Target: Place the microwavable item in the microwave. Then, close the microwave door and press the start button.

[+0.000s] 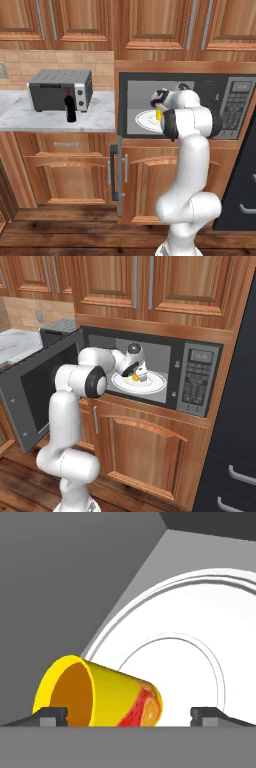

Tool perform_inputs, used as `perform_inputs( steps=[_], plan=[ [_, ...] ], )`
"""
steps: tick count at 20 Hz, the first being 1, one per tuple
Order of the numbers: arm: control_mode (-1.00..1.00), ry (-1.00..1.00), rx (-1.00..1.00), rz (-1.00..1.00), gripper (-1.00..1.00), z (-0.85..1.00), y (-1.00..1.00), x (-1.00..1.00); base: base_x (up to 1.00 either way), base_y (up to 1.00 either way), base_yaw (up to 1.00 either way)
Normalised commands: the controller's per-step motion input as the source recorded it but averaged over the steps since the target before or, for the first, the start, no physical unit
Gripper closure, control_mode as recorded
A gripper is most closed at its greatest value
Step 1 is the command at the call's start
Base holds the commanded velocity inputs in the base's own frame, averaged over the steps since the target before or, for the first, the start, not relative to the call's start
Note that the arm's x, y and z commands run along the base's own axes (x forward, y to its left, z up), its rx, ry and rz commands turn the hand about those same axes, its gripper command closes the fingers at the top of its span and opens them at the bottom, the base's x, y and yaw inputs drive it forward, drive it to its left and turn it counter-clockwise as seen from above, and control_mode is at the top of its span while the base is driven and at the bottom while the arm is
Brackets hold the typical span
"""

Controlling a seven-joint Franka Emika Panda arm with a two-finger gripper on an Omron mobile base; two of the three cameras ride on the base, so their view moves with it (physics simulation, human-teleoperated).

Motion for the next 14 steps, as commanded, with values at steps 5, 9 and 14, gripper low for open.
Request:
perform_inputs(
  steps=[5,9,14],
  plan=[
    [-1.00,-0.33,0.00,0.00,-1.00,0.15,0.04,-0.26,0.00,0.00,0.00],
    [-1.00,-0.27,-0.02,0.00,-1.00,0.13,0.00,-0.35,0.00,0.00,0.00],
    [-1.00,-0.13,-0.03,0.00,-1.00,0.23,0.00,-0.89,0.00,0.00,0.00]
  ],
)
